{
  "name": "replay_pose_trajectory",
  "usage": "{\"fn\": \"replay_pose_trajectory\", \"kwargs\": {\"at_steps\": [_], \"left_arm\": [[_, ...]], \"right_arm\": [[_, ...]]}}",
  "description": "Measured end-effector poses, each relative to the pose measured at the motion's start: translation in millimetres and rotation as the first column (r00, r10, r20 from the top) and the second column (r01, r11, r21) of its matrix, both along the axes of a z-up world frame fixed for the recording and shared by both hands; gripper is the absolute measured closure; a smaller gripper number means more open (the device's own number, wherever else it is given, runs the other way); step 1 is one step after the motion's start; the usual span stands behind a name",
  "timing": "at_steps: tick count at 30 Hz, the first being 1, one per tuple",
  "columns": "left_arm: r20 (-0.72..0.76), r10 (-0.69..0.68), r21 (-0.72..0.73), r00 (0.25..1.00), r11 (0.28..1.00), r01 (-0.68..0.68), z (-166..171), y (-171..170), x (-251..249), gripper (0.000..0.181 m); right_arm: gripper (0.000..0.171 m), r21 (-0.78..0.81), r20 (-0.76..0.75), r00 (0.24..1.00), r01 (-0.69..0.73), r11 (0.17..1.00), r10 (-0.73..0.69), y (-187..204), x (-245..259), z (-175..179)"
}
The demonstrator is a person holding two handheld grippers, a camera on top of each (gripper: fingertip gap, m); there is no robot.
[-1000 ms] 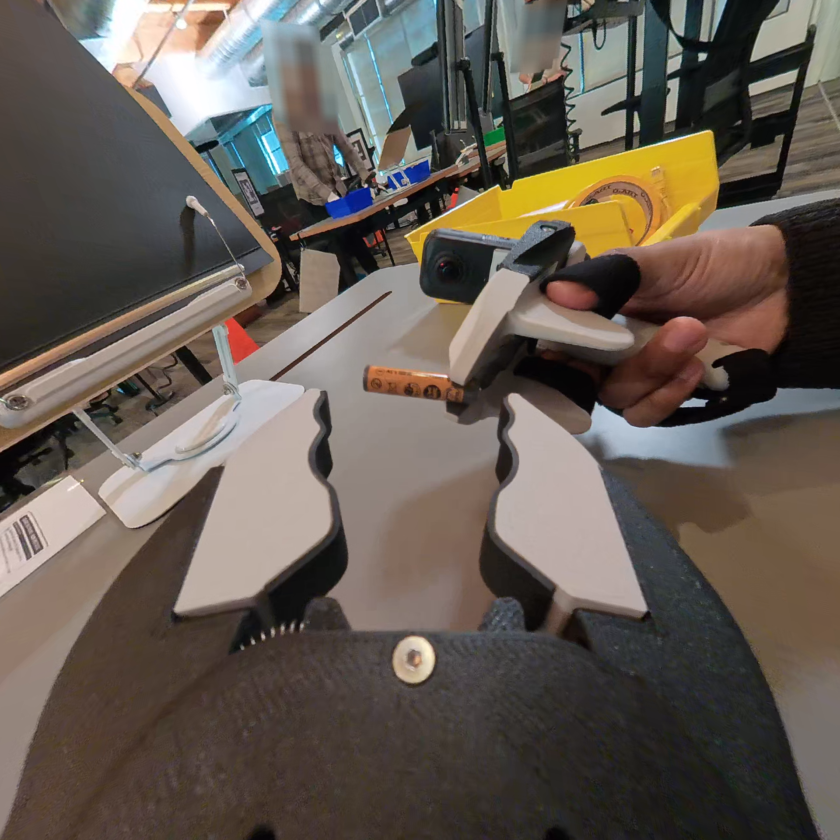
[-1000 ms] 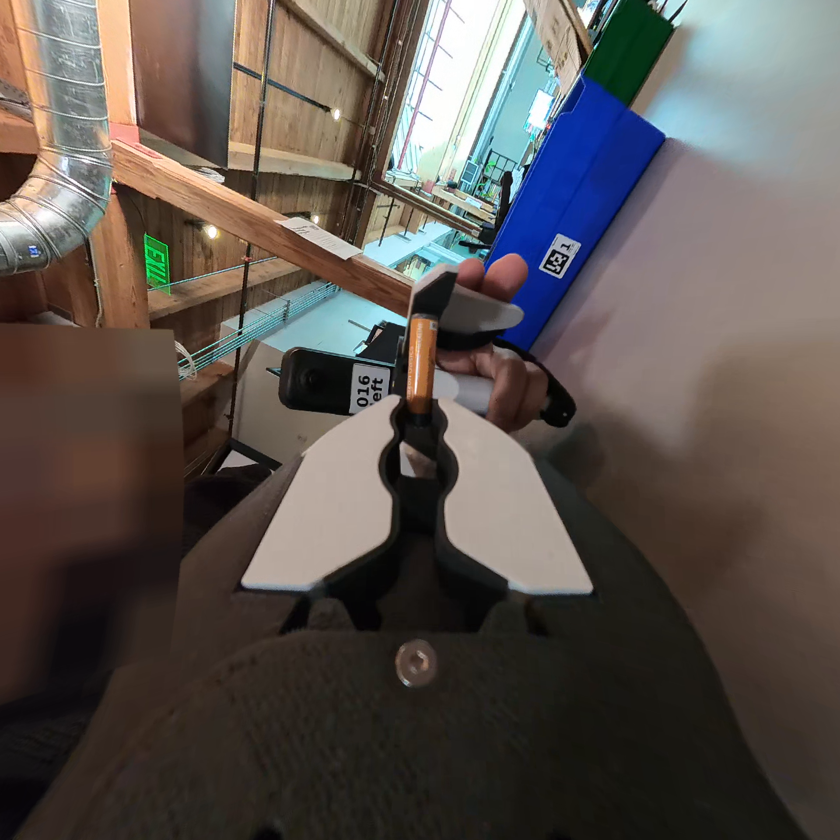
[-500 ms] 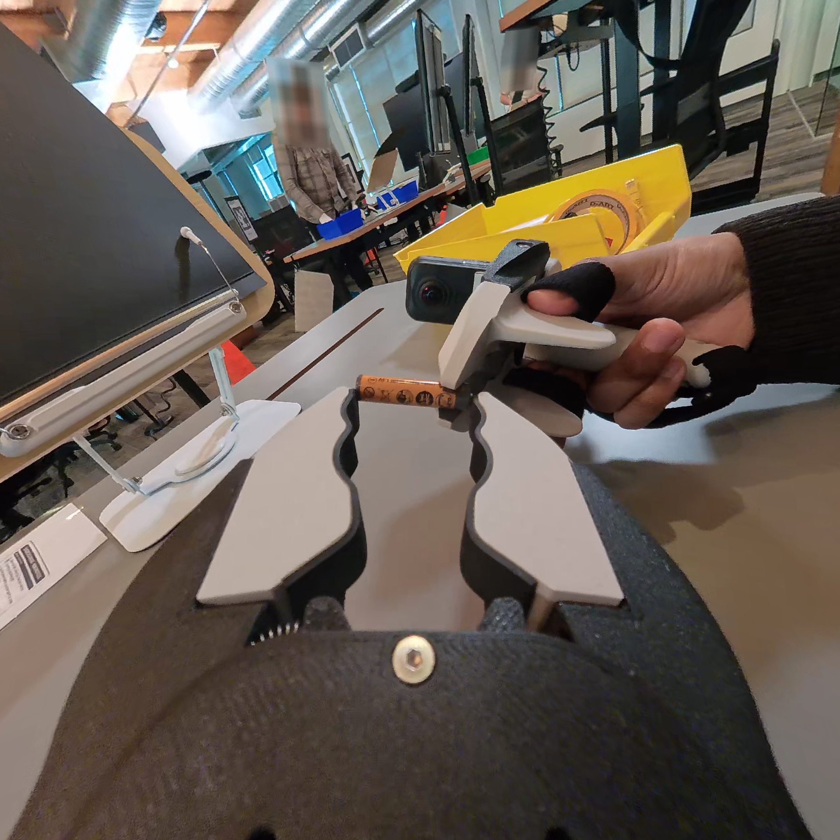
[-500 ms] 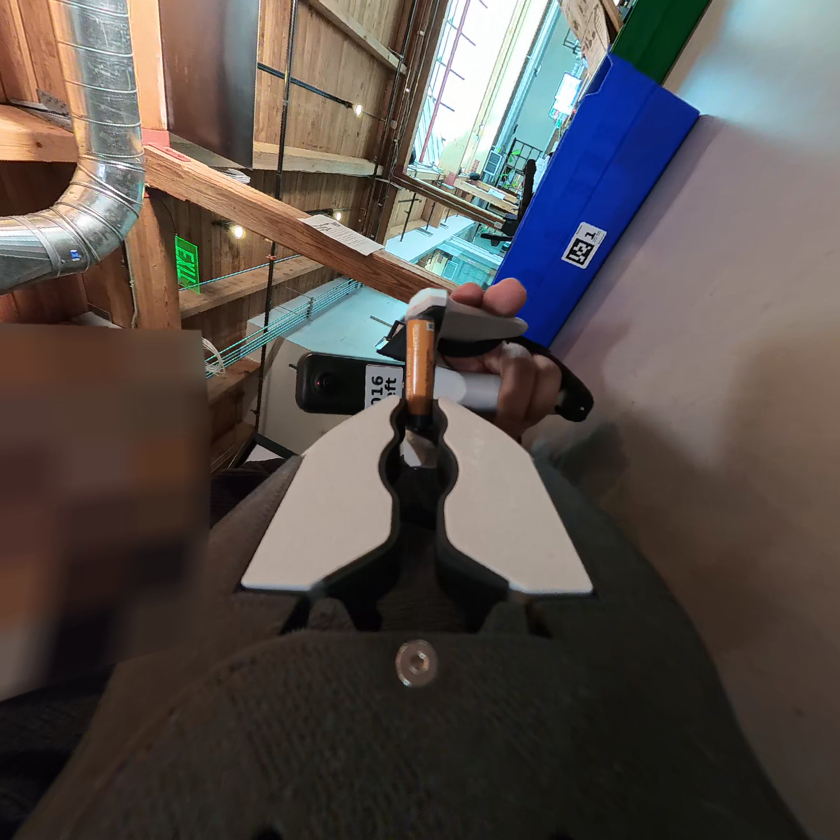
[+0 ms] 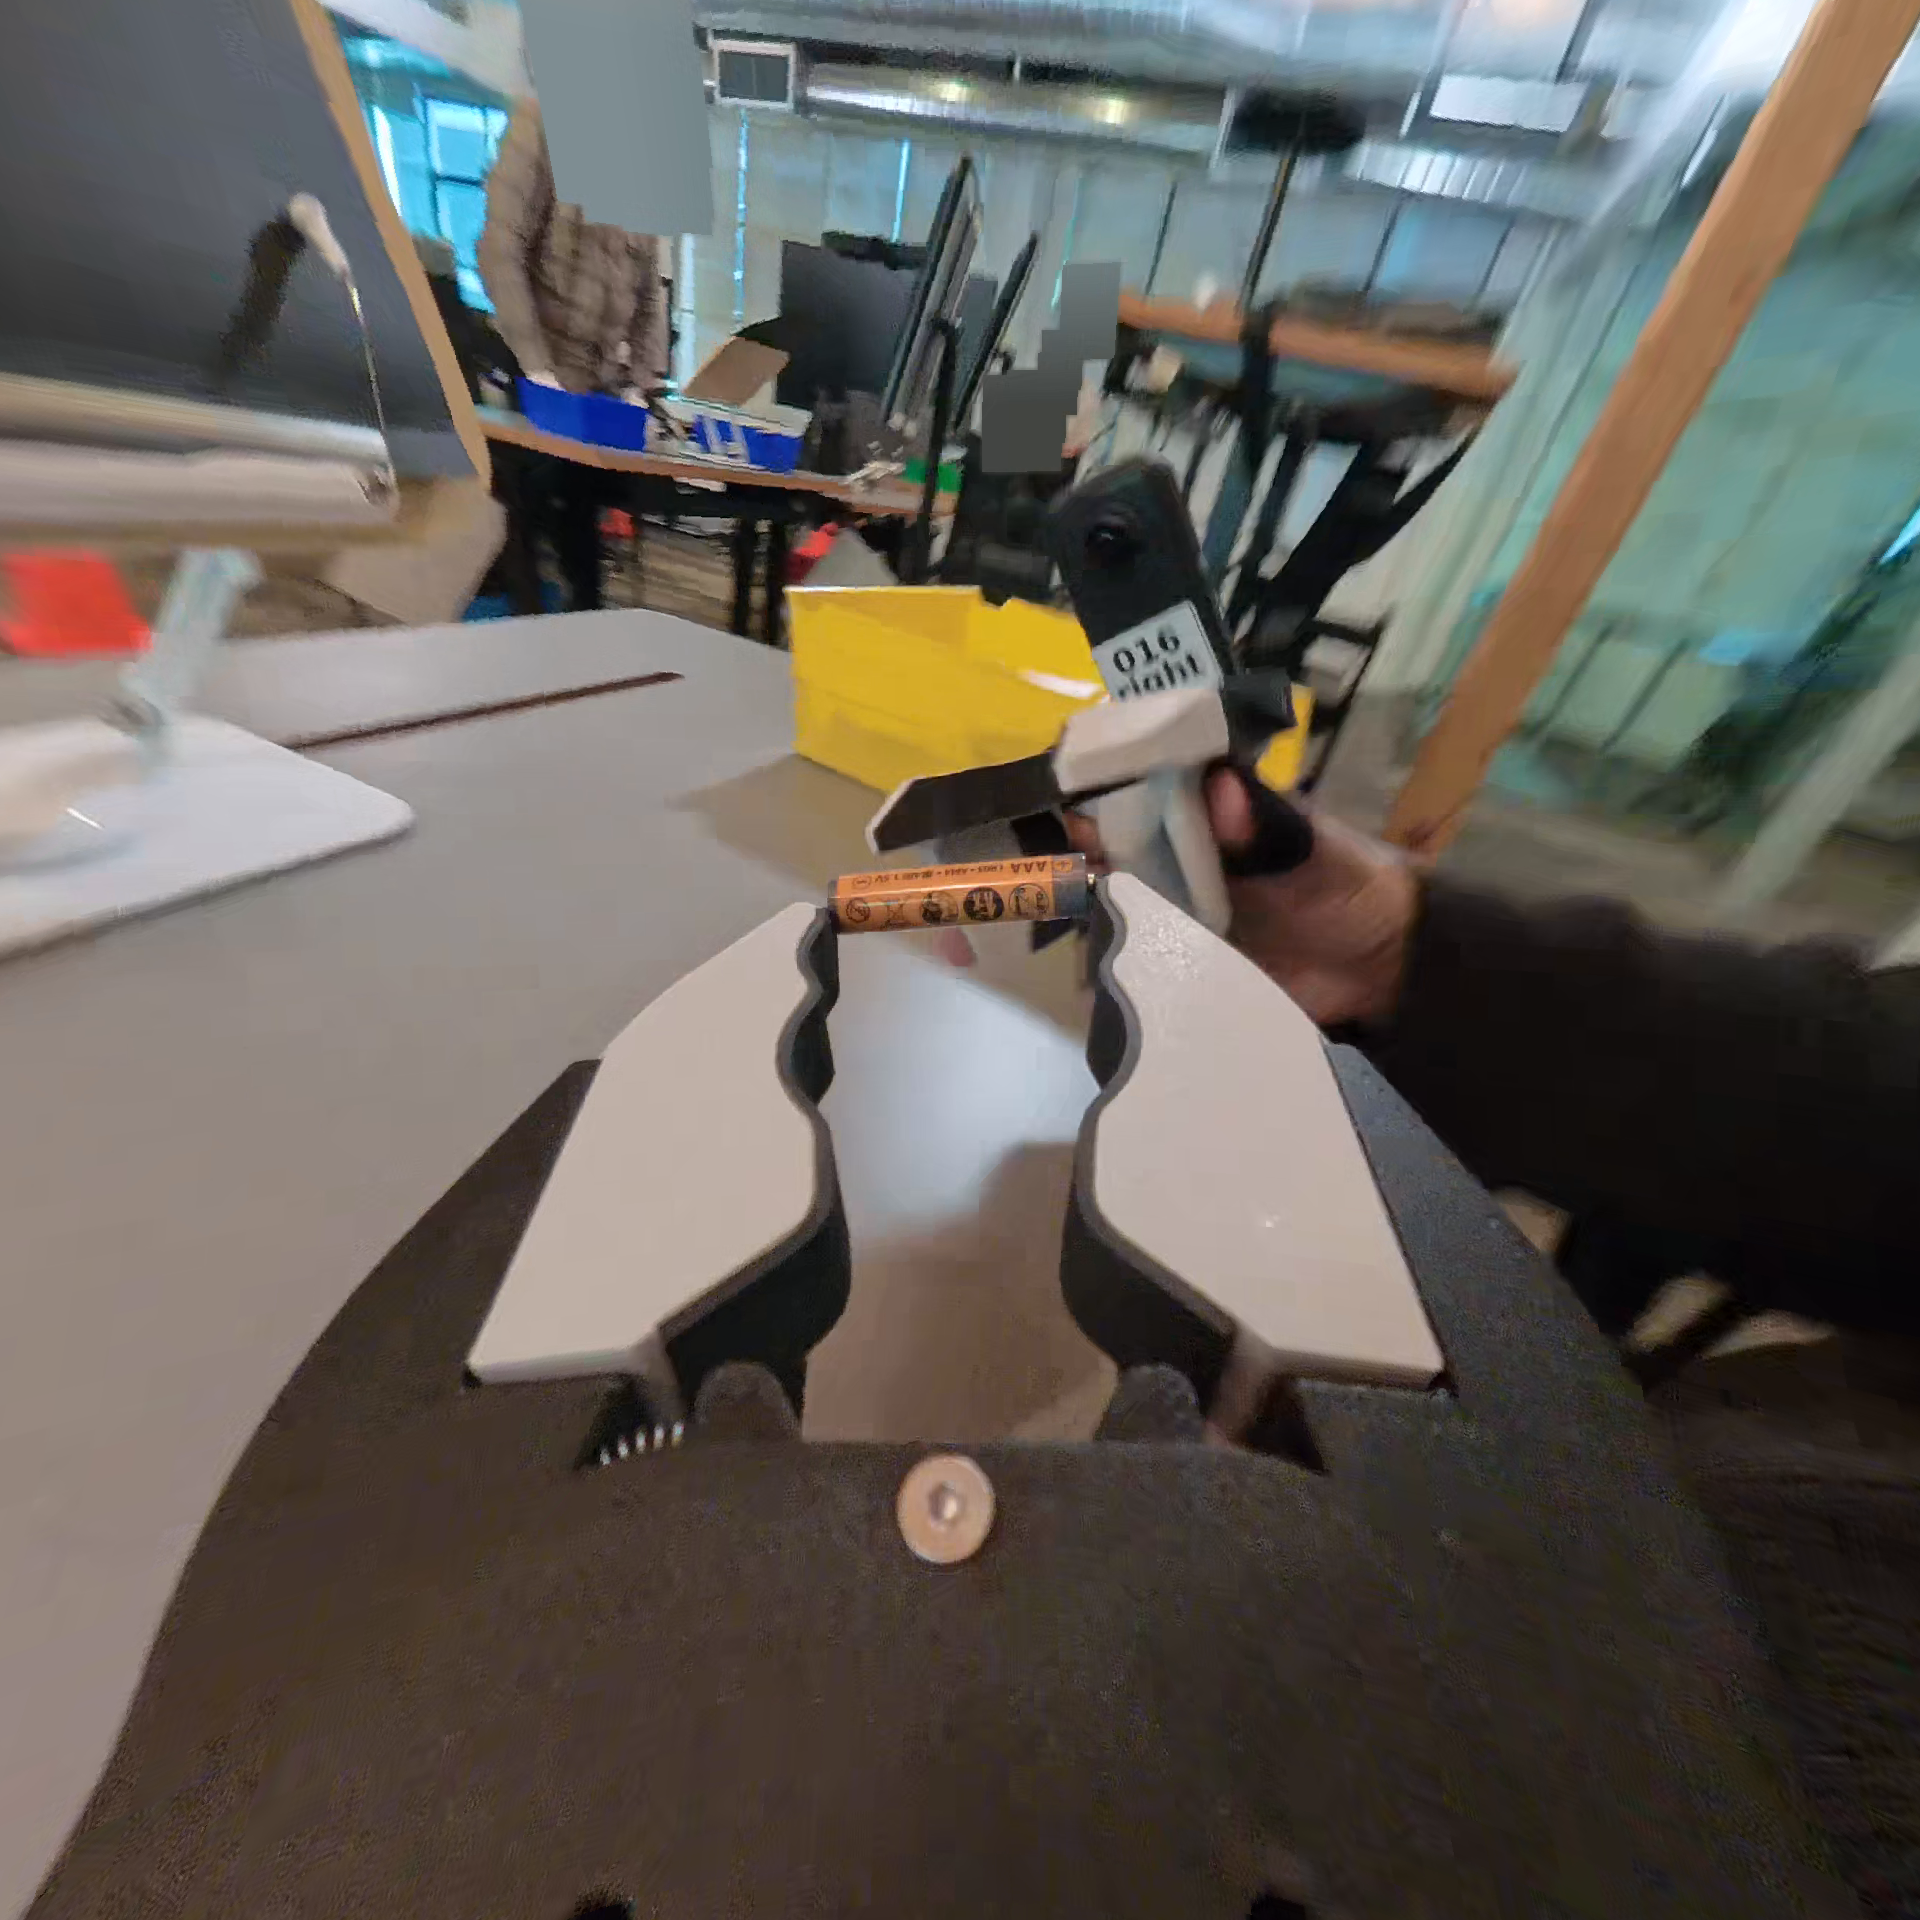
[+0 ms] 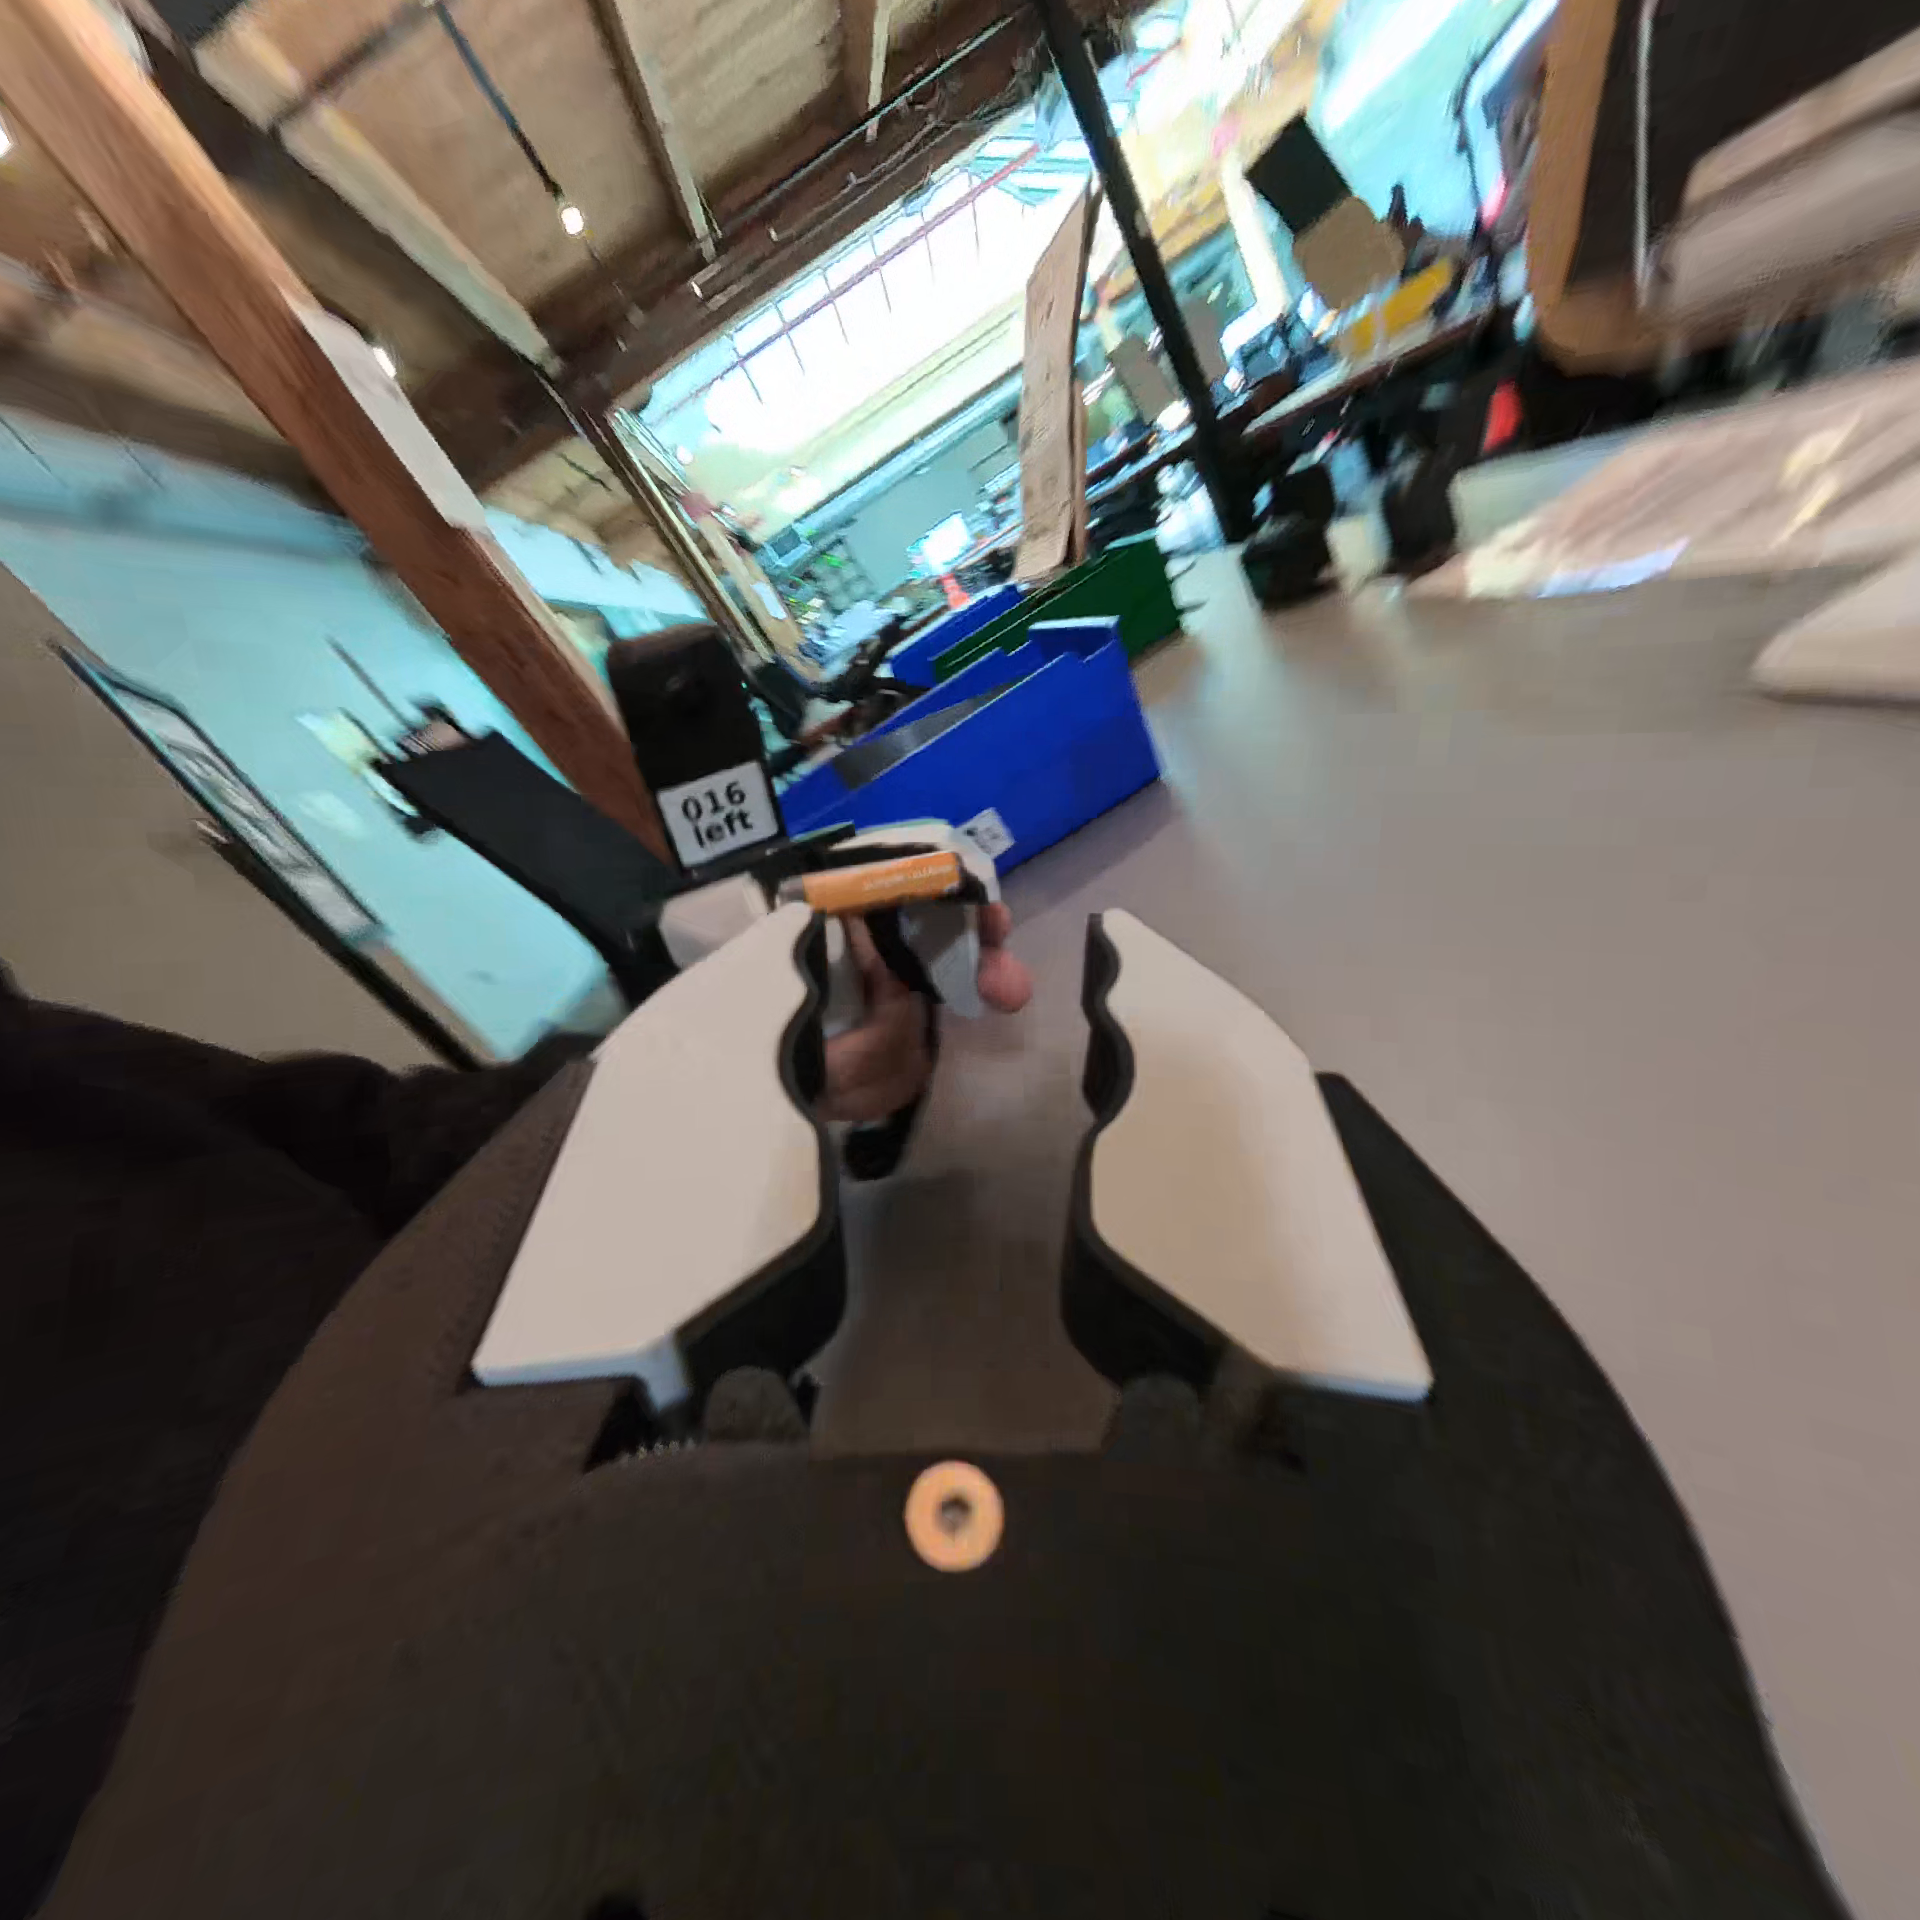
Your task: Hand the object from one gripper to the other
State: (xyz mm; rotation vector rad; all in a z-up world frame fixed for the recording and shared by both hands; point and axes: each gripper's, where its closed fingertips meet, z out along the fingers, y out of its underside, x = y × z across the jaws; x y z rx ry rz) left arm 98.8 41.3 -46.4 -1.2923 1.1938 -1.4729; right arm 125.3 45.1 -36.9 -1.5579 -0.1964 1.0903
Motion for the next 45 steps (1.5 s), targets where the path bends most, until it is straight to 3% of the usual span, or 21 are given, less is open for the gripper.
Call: {"fn": "replay_pose_trajectory", "kwargs": {"at_steps": [2,6,11,14,20,25,32,37,42,45], "left_arm": [[0.052,-0.07,-0.241,0.996,0.967,0.081,7,6,-5,0.133],[0.156,-0.165,-0.584,0.974,0.78,0.225,11,18,-12,0.134],[0.199,-0.341,-0.79,0.919,0.499,0.357,-2,-3,-5,0.133],[0.165,-0.39,-0.834,0.906,0.435,0.339,-13,-14,0,0.133],[0.132,-0.437,-0.848,0.889,0.415,0.33,-17,-24,1,0.133],[0.129,-0.452,-0.851,0.883,0.407,0.332,-18,-26,1,0.133],[0.129,-0.437,-0.813,0.89,0.468,0.347,-14,-26,0,0.126],[0.108,-0.389,-0.768,0.915,0.552,0.325,-11,-21,2,0.11],[0.091,-0.305,-0.685,0.948,0.672,0.282,-7,-9,1,0.111],[0.066,-0.258,-0.62,0.964,0.746,0.242,-7,-4,1,0.115]], "right_arm": [[0.121,0.152,0.168,0.983,0.046,0.987,-0.072,-2,-3,5],[0.122,0.386,0.443,0.872,0.024,0.922,-0.208,-6,-18,5],[0.129,0.45,0.583,0.767,-0.032,0.893,-0.266,-7,-31,-4],[0.137,0.442,0.627,0.734,-0.06,0.895,-0.261,-8,-34,-10],[0.144,0.387,0.712,0.666,-0.107,0.916,-0.223,-7,-40,-27],[0.16,0.389,0.755,0.609,-0.118,0.914,-0.243,-6,-41,-32],[0.161,0.353,0.721,0.655,-0.065,0.934,-0.227,-5,-38,-27],[0.161,0.267,0.598,0.777,0.035,0.963,-0.194,-3,-25,-17],[0.161,0.139,0.324,0.94,0.066,0.988,-0.109,-5,-11,0],[0.161,0.096,0.154,0.986,0.052,0.994,-0.066,-8,-3,11]]}}
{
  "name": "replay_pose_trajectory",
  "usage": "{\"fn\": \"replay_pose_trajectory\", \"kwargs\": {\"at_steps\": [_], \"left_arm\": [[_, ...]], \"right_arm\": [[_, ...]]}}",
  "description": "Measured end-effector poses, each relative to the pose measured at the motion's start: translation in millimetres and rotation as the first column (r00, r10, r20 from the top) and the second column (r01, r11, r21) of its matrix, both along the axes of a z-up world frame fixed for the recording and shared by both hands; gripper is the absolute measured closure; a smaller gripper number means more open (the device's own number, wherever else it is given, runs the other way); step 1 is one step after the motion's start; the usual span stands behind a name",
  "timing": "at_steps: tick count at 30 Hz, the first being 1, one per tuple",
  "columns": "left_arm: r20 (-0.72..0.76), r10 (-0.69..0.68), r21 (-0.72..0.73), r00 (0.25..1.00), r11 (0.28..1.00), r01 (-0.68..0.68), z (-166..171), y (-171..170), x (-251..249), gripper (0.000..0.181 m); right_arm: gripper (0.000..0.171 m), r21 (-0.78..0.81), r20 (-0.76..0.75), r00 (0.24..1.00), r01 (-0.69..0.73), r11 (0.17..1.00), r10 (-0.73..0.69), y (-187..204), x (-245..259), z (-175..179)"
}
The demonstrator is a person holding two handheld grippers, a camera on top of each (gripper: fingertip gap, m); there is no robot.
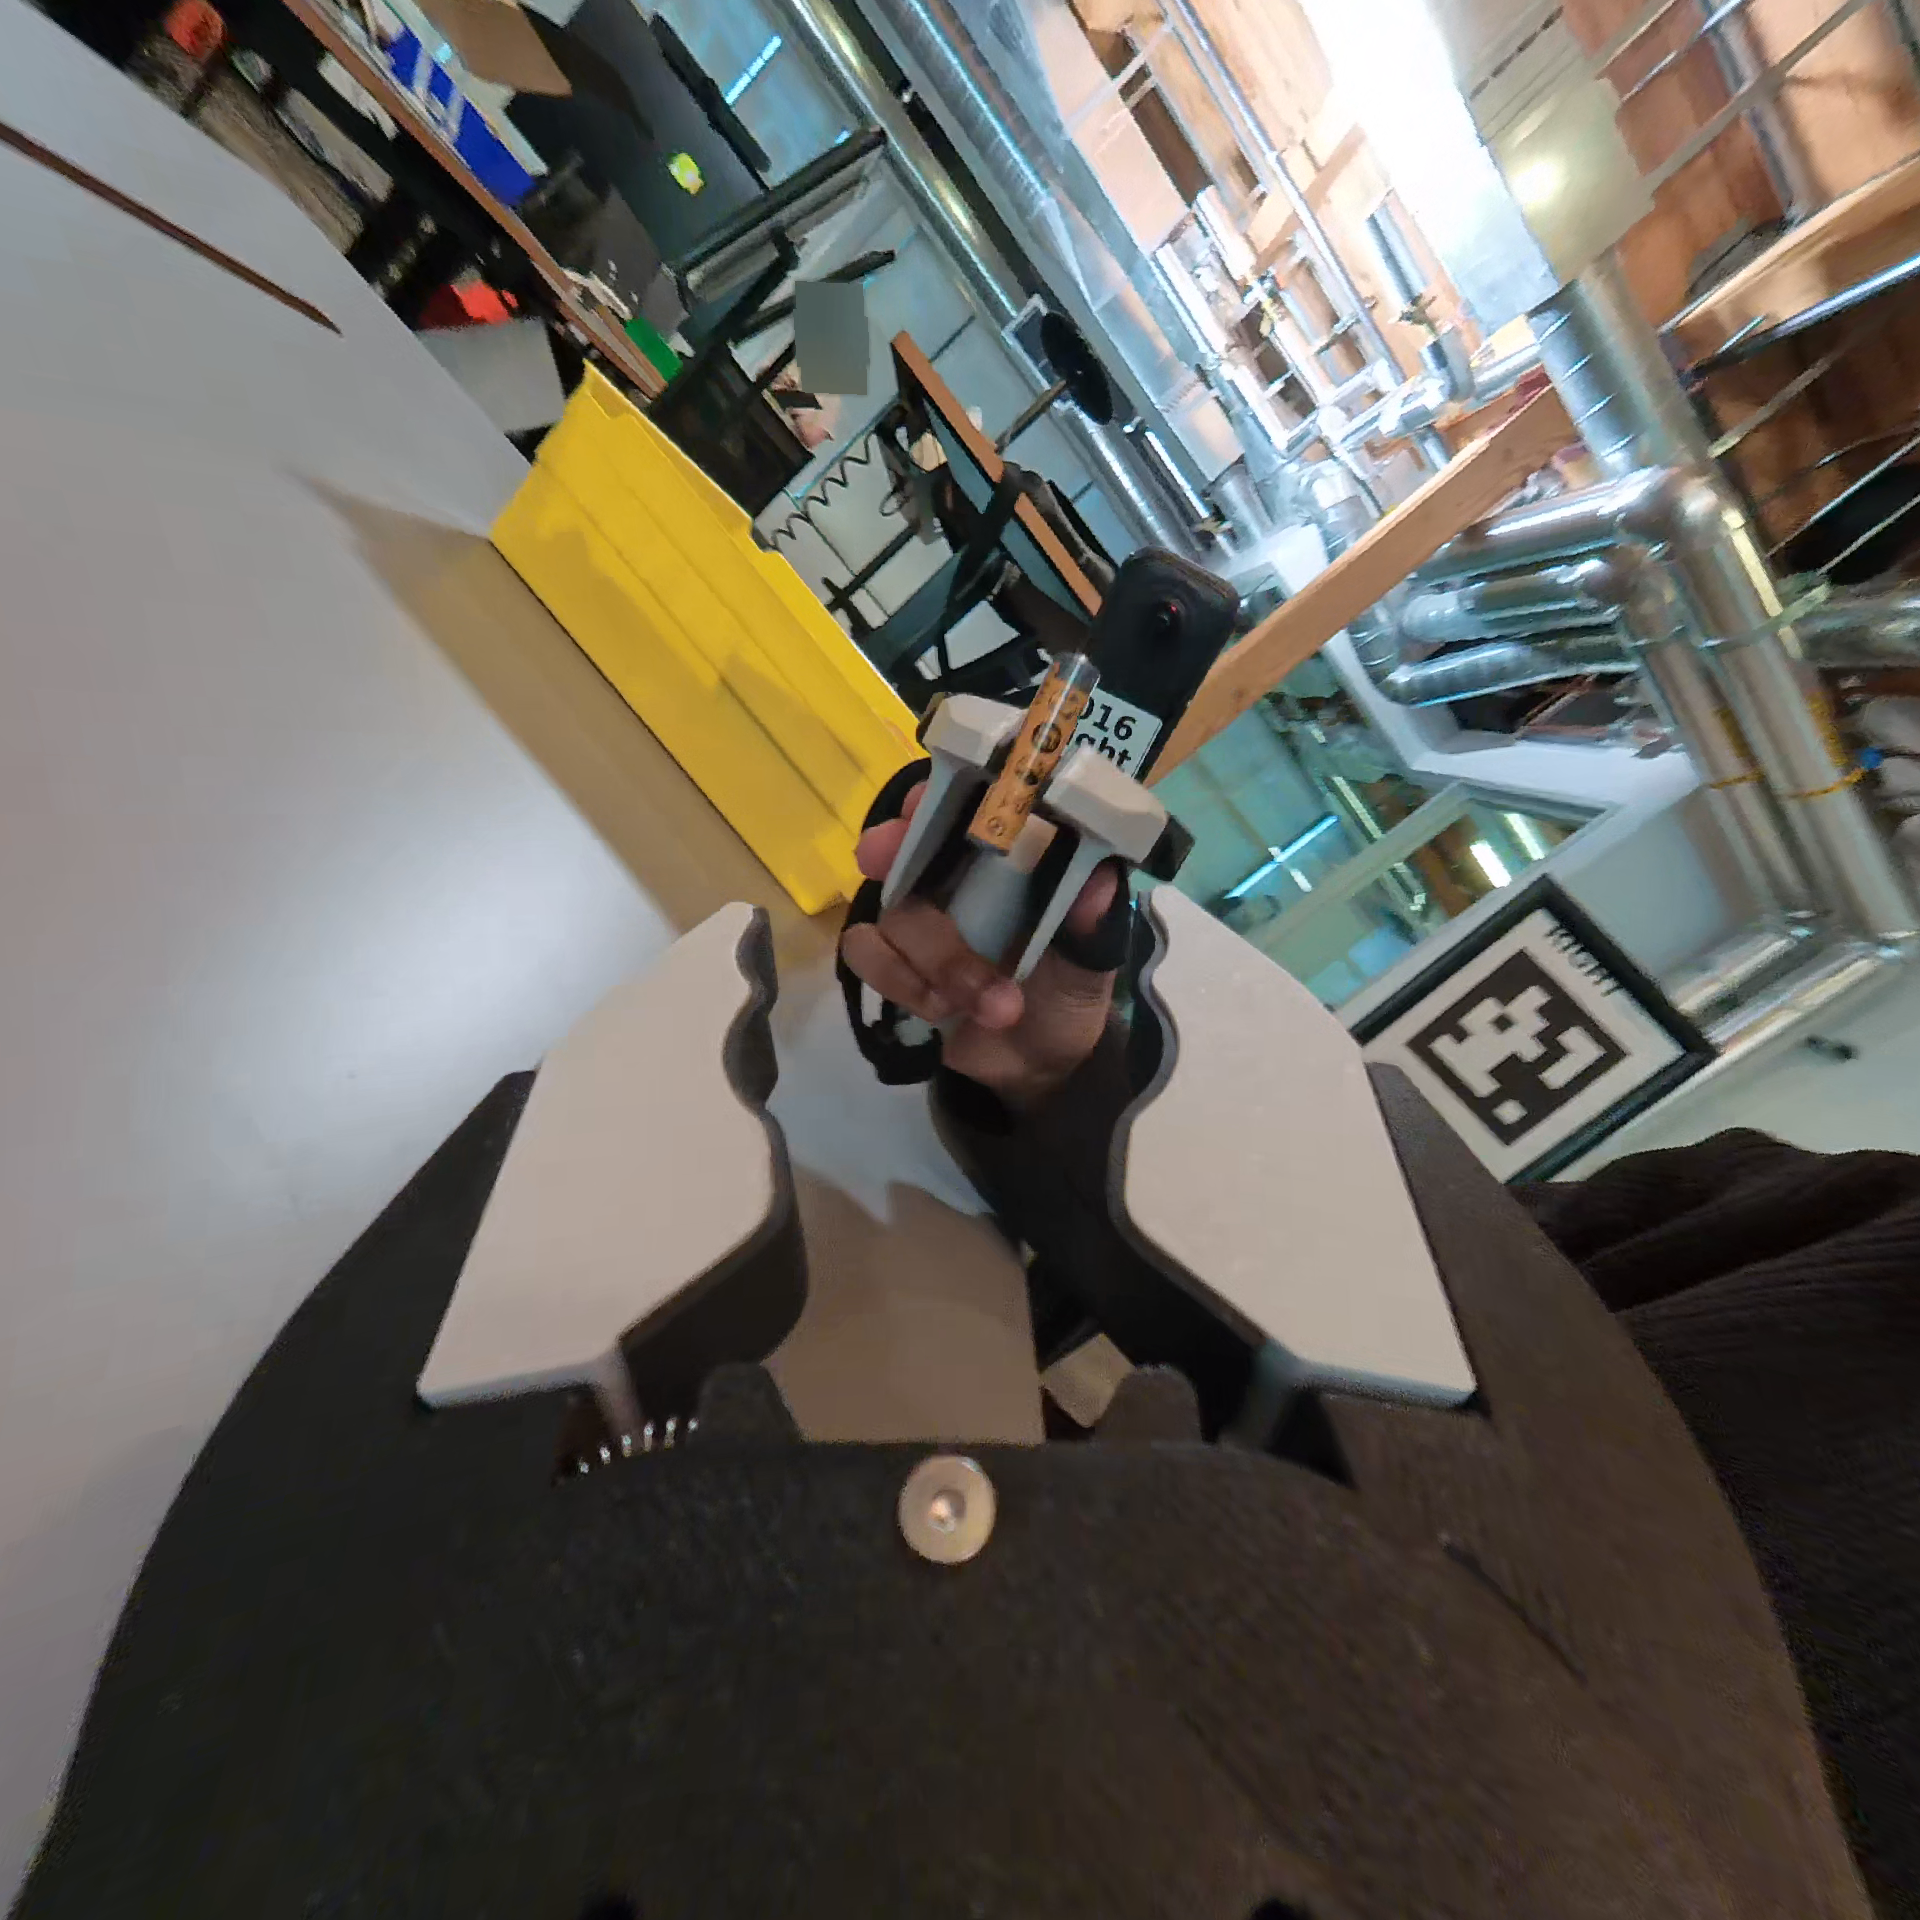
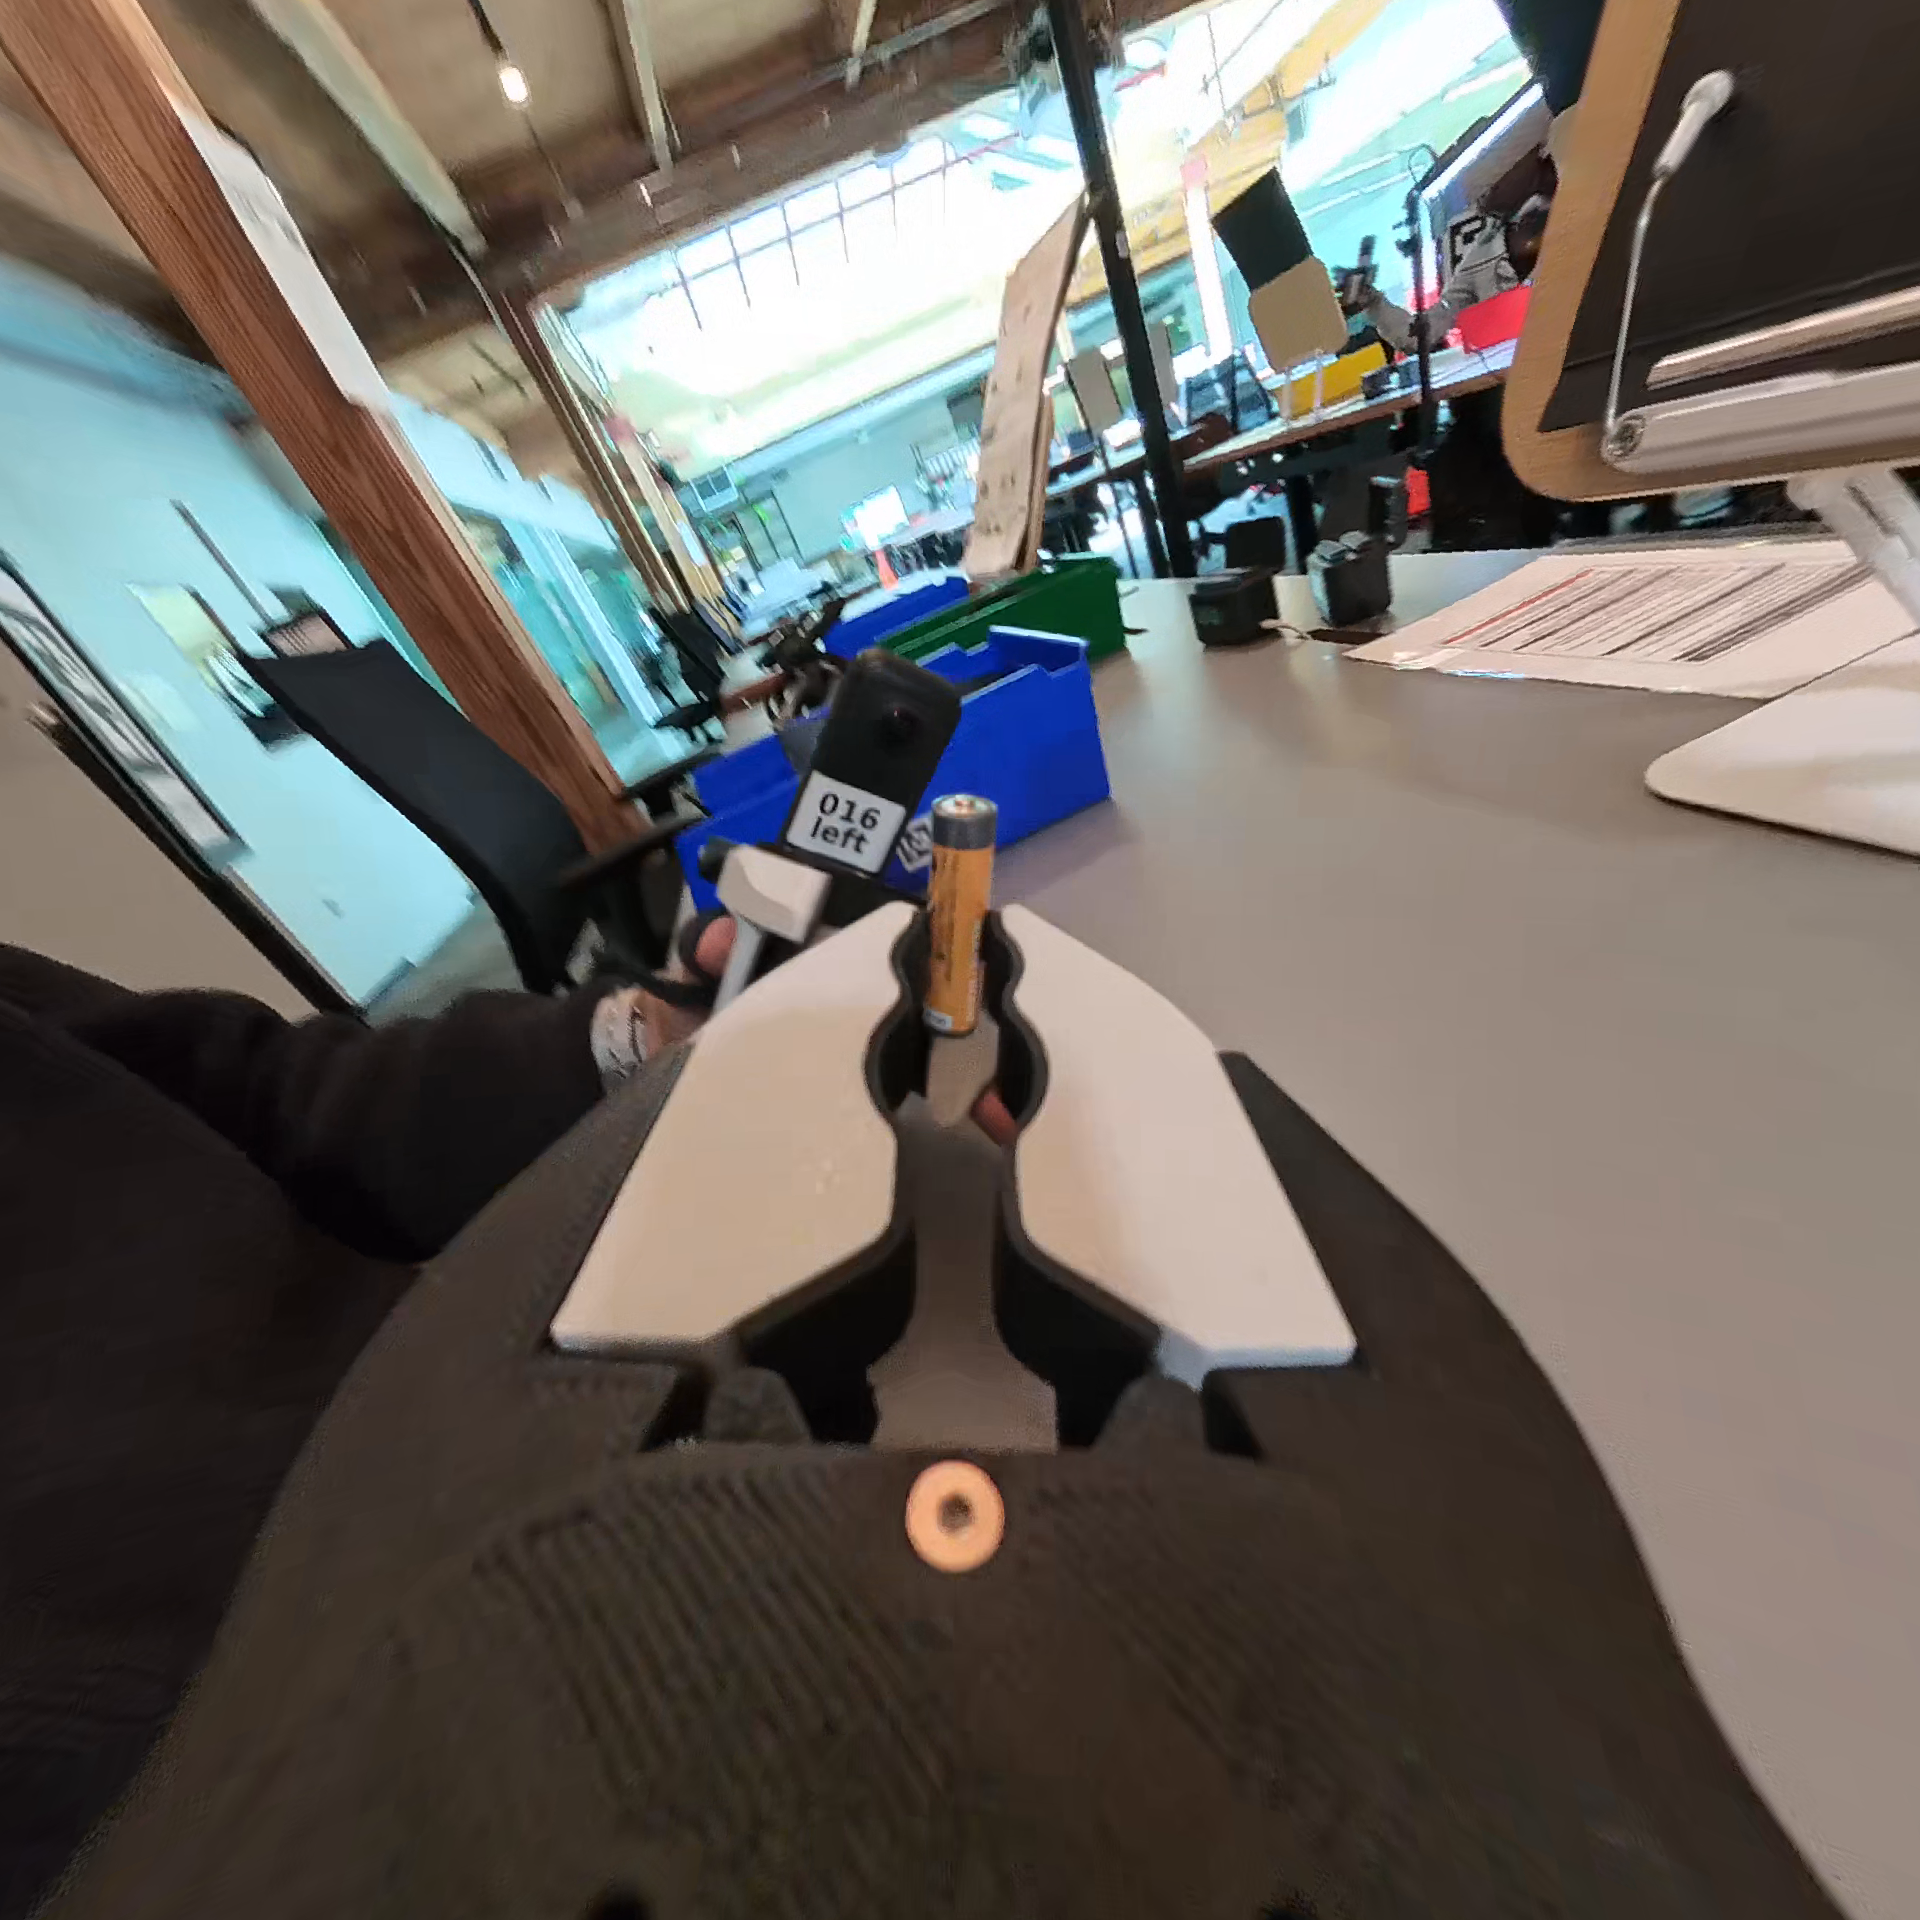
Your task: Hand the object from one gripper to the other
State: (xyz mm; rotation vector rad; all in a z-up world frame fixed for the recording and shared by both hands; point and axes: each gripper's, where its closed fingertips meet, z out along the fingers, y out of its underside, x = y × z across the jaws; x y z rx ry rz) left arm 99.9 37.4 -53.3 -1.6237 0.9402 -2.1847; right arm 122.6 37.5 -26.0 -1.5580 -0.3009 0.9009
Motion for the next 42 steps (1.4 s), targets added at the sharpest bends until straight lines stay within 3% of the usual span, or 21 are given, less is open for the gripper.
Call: {"fn": "replay_pose_trajectory", "kwargs": {"at_steps": [11,20,42], "left_arm": [[-0.001,-0.016,0.187,1.0,0.982,0.016,-3,-17,3,0.146],[-0.007,0.011,0.425,1.0,0.905,-0.007,-9,-31,6,0.151],[0.014,0.032,0.406,0.999,0.913,-0.035,-6,-28,7,0.171]], "right_arm": [[0.161,-0.085,-0.223,0.968,-0.138,0.987,0.116,-3,-6,2],[0.161,-0.164,-0.202,0.963,-0.213,0.963,0.178,-4,-23,-12],[0.157,-0.169,-0.117,0.973,-0.216,0.962,0.198,-5,-33,-22]]}}
